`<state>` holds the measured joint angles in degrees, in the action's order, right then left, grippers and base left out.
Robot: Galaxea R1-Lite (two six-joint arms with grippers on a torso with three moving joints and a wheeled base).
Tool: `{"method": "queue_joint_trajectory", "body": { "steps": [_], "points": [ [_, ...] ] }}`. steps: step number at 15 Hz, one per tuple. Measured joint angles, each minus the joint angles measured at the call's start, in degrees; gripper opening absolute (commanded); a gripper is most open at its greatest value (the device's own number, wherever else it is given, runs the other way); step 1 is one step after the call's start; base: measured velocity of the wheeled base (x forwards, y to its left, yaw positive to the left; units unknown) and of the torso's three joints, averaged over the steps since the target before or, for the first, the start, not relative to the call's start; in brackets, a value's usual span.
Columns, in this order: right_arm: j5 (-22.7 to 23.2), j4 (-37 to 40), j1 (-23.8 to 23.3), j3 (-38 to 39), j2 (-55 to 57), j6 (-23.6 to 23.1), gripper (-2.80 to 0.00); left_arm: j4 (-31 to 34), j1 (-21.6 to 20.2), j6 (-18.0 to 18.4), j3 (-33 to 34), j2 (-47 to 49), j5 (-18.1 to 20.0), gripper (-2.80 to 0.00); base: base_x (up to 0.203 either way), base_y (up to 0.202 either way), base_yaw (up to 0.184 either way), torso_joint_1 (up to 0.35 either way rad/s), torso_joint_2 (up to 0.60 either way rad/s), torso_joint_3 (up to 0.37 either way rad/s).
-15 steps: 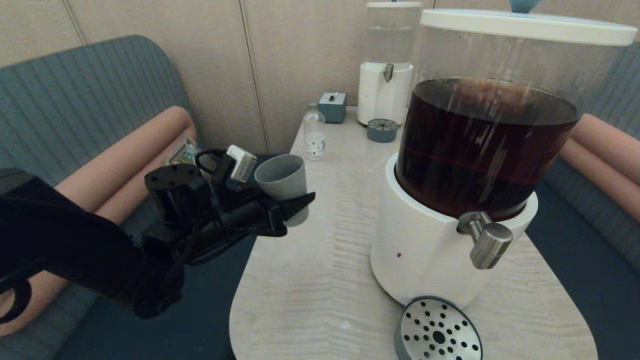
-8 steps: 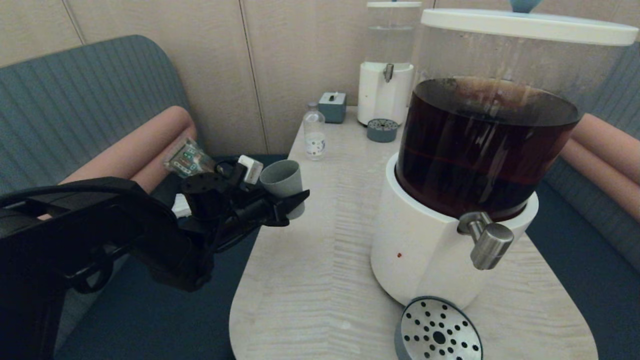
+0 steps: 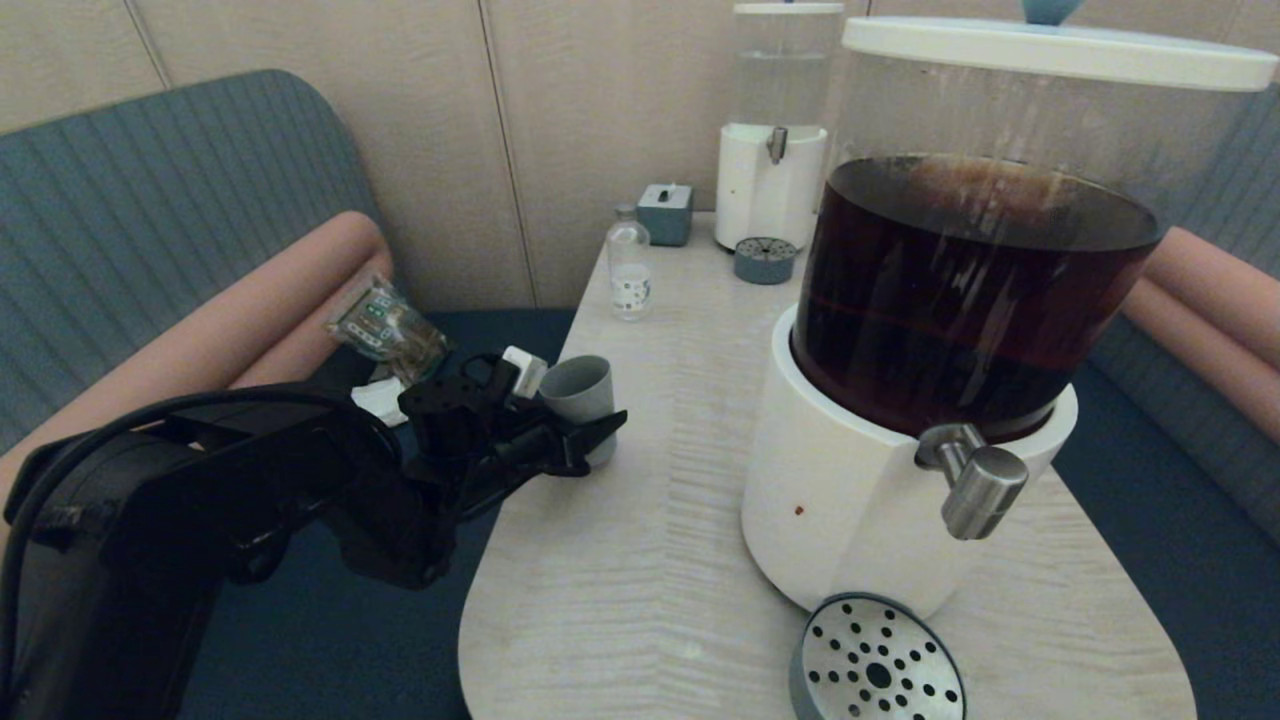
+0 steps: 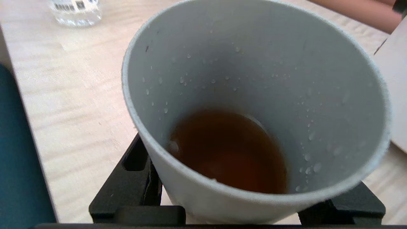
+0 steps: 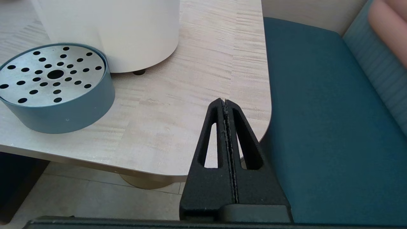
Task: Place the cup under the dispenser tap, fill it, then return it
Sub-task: Place the cup next to the water dispenser
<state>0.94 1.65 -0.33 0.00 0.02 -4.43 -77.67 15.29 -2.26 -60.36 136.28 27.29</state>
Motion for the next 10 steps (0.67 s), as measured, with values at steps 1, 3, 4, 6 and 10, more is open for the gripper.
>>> {"method": "queue_joint_trajectory", "body": {
  "steps": [1,3,4,6,10],
  "points": [
    [0.00,0.02,0.00,0.00,0.00,-0.01,-2.80,0.02,0.00,0.09,0.00,0.25,-0.01,-2.80,0.000,0.000,0.000,0.000,0.00,0.000],
    [0.00,0.02,0.00,0.00,0.00,0.00,-2.80,0.09,0.00,0.14,0.00,0.63,-0.03,-2.80,0.000,0.000,0.000,0.000,0.00,0.000],
    [-0.01,0.00,0.00,0.00,0.00,-0.01,-2.80,0.18,0.00,0.17,0.02,0.77,-0.01,-2.80,0.000,0.000,0.000,0.000,0.00,0.000],
    [0.00,-0.02,0.00,0.00,0.00,0.00,-2.80,0.24,0.06,0.20,0.05,0.98,-0.03,-2.80,0.000,0.000,0.000,0.000,0.00,0.000],
    [0.00,0.02,0.00,0.00,0.00,0.00,-2.80,-0.09,0.17,0.36,0.49,0.94,-0.01,-2.80,0.000,0.000,0.000,0.000,0.00,0.000]
  ]
}}
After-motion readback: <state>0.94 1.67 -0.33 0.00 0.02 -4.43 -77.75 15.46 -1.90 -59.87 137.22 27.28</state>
